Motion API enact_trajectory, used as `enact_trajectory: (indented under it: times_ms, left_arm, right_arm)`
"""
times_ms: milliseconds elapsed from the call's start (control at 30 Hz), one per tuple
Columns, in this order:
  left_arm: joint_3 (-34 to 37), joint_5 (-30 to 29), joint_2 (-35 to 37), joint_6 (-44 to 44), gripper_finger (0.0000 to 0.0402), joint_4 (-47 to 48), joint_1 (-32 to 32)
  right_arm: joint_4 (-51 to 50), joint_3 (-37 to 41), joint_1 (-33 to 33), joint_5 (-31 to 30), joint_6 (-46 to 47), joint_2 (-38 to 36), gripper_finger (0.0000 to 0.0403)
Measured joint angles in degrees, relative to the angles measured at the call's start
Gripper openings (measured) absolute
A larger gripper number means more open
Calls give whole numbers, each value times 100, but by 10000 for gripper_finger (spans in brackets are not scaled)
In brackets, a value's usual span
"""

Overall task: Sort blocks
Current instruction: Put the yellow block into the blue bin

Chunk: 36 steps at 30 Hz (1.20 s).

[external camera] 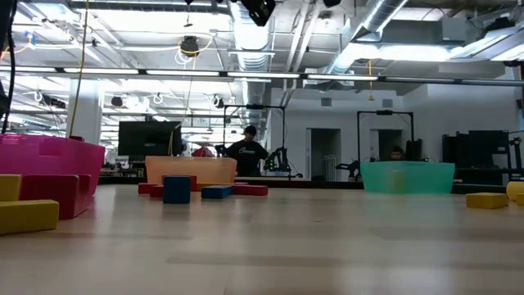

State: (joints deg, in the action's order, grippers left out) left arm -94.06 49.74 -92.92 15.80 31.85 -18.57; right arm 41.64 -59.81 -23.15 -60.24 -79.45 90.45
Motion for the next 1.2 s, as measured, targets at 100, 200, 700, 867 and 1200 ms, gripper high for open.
enact_trajectory:
  times_ms: [100, 200, 700, 867, 1200]
  left_arm:
    - [0, -10, 0, 98, 139, 145, 0]
    - [0, -36, 0, 205, 139, 283, 17]
    - [33, -176, -135, 244, 139, 519, 167]
    - [28, -198, -353, 335, 139, 651, 215]
    - [5, -187, -376, 407, 139, 740, 189]
  right_arm:
    - [-127, 4, 62, 192, 256, 2, 233]
    - [-109, 4, 124, 194, 339, 0, 233]
    - [-854, 7, 387, 997, 1230, 2, 233]
    - [-997, 11, 460, 940, 1508, 7, 219]
    - [-1414, 9, 465, 893, 1735, 5, 168]
